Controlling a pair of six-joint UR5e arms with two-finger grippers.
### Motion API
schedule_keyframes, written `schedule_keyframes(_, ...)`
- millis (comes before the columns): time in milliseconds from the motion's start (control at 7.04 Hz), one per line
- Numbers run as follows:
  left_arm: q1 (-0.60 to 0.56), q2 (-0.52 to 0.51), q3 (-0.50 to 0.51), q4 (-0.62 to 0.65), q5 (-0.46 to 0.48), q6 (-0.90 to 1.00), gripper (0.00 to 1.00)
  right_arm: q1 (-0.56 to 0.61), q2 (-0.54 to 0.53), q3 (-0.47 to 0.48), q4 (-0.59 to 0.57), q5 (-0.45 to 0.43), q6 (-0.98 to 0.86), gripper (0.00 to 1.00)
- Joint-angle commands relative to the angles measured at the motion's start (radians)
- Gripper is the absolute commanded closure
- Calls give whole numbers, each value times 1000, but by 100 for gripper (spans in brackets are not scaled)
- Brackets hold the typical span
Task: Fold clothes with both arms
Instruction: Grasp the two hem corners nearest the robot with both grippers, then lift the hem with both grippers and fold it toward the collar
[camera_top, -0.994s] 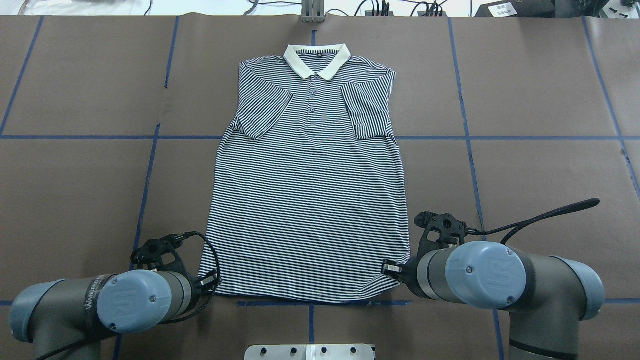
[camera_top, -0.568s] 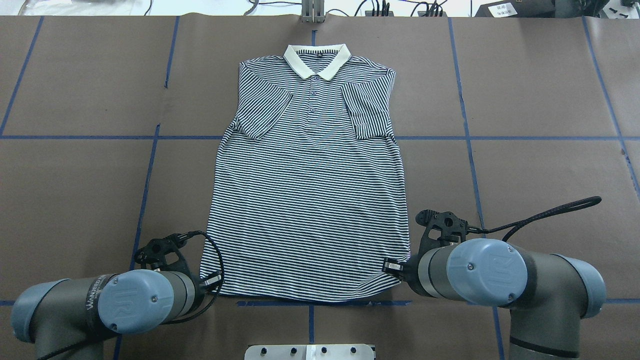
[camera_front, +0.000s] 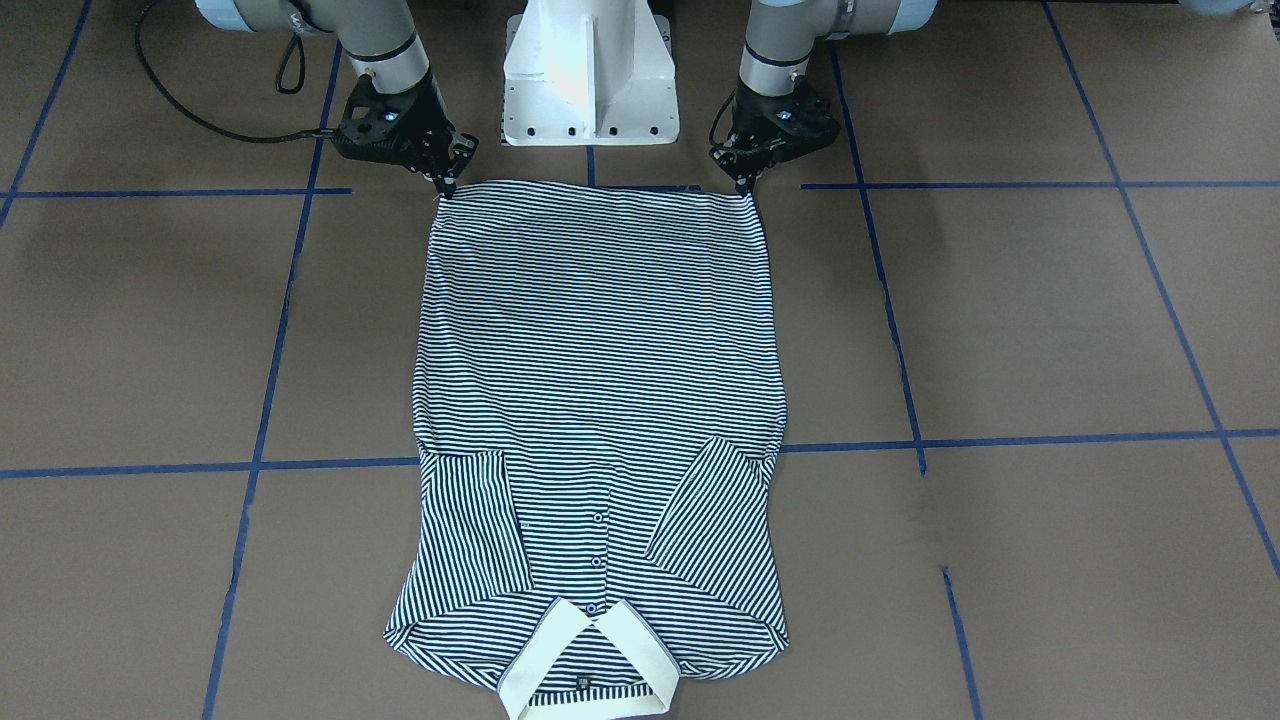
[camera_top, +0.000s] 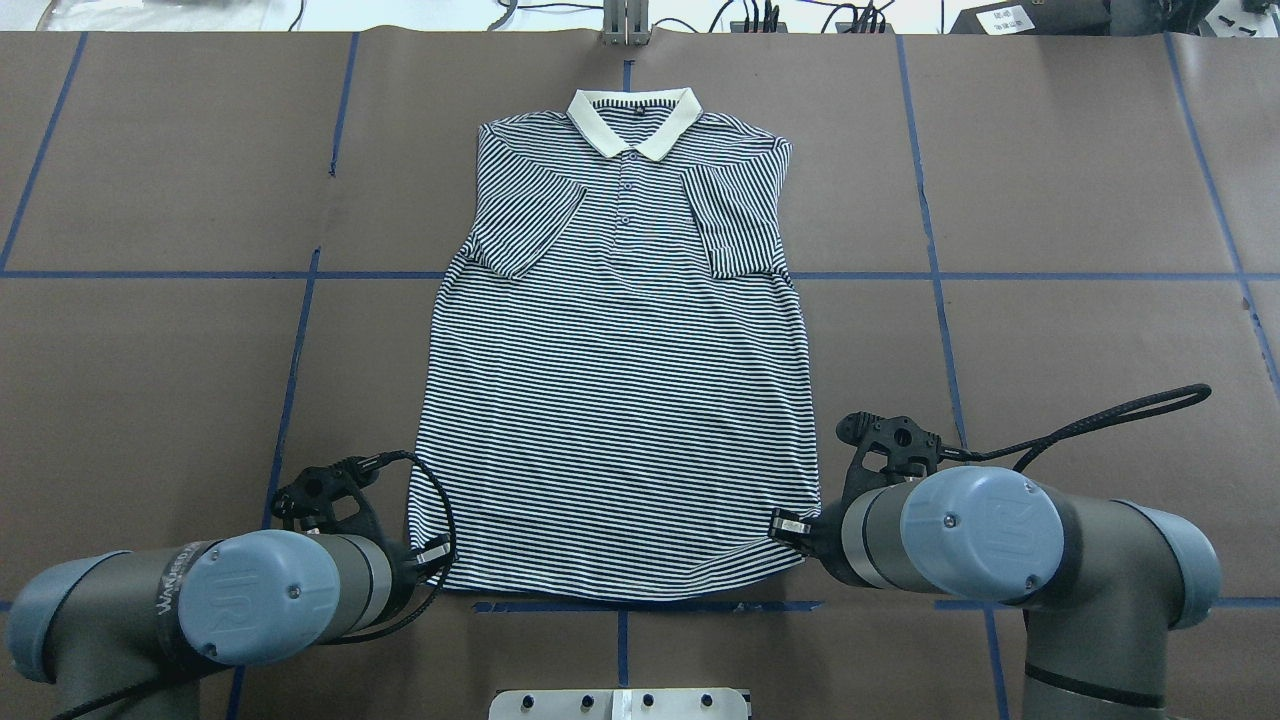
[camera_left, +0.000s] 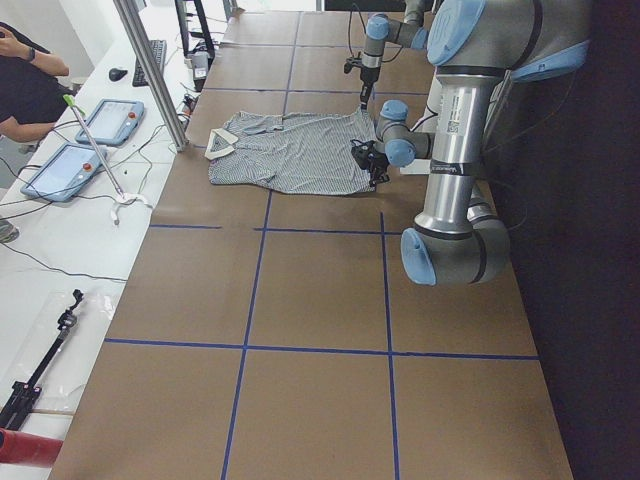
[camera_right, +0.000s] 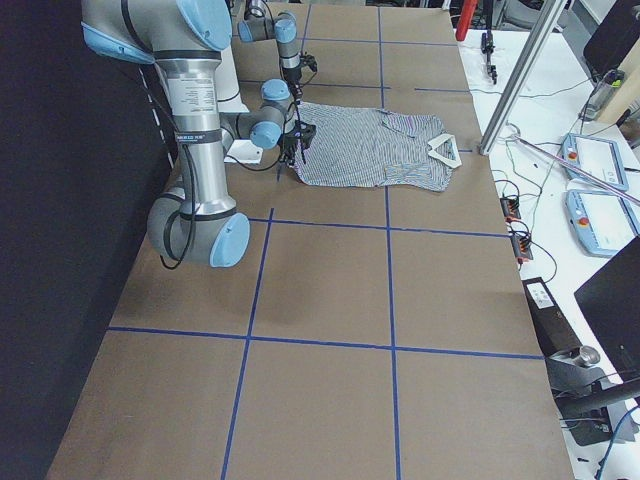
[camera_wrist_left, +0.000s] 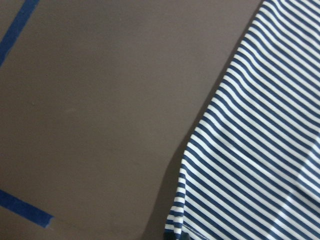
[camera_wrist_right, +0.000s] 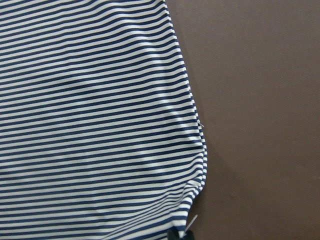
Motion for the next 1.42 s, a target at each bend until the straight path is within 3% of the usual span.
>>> schedule_keyframes(0, -5, 4, -68, 63, -1, 47, 100, 33, -15, 57, 1, 69, -1, 100)
schedule_keyframes(284, -4, 7, -169, 150, -1, 37, 100, 47, -60, 140, 1, 157, -1, 100)
schedule_keyframes(426, 13, 7, -270, 246, -19, 37, 100, 53, -116, 203, -1, 213, -12, 100)
schedule_keyframes(710, 103, 2, -415, 312, -53, 37, 100, 22, -207, 298, -1, 274, -17, 100)
schedule_keyframes(994, 143, -2, -469, 312, -76, 37, 100, -34, -238, 361, -1, 357, -17, 100)
schedule_keyframes(1278, 125, -18, -468, 312, -77, 54, 100, 17, -218, 341, 1, 341, -99, 100)
